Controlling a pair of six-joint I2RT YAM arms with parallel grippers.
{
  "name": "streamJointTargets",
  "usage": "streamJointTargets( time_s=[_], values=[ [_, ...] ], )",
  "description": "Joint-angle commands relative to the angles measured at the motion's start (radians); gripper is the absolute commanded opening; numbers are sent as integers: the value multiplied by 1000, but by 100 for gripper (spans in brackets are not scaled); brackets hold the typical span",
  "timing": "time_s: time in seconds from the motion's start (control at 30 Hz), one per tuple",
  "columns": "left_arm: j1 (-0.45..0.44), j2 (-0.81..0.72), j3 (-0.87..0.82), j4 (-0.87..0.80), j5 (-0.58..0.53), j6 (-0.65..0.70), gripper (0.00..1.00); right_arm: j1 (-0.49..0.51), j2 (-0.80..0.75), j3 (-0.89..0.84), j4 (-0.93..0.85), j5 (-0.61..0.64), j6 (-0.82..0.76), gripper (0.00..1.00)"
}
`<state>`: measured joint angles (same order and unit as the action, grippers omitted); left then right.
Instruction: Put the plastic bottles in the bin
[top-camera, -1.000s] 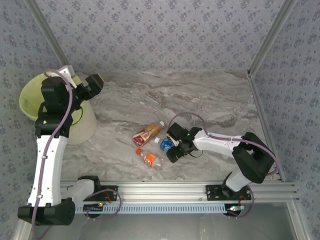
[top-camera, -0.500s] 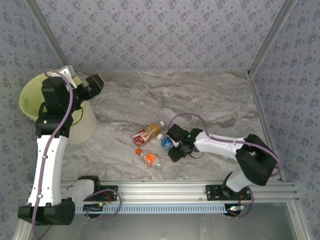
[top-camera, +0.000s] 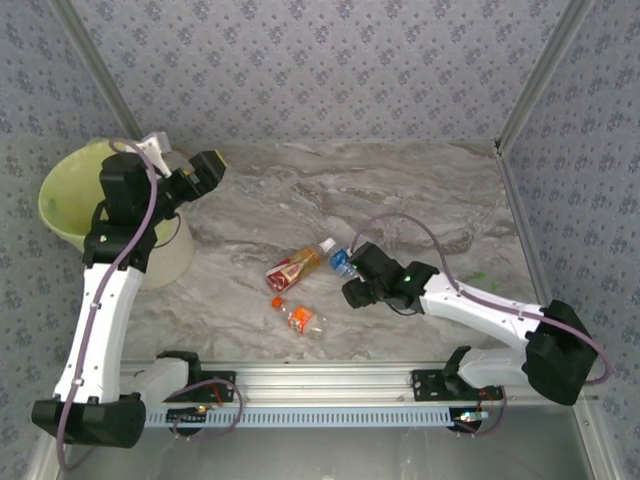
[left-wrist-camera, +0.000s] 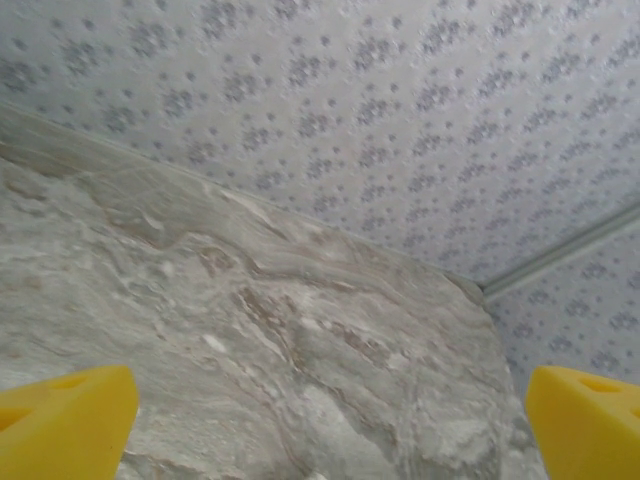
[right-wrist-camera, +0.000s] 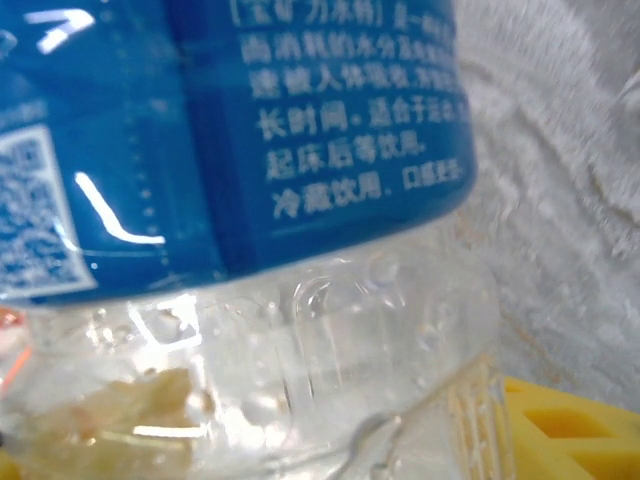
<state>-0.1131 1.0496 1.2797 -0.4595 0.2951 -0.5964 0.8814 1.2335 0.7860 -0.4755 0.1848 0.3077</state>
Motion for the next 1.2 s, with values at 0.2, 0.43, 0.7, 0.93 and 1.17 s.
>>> streamJointTargets(
  time_s=[0.2, 0.43, 0.7, 0.93, 1.17],
  values=[
    [-142, 88, -3, 100, 67, -29, 100, -9, -101, -104, 419, 29, 90, 56],
    [-269, 200, -5, 196, 170, -18, 98, -20, -61, -113, 668, -85, 67, 56],
    [-370, 298, 45, 238, 172, 4, 87, -29, 9, -54, 812, -193, 30, 56],
    [-392, 323, 49, 233, 146, 3, 78, -32, 59, -20, 882, -212, 21, 56],
    [-404, 322, 53, 196, 125, 64, 50, -30, 104, 3, 901, -237, 25, 56]
  ],
)
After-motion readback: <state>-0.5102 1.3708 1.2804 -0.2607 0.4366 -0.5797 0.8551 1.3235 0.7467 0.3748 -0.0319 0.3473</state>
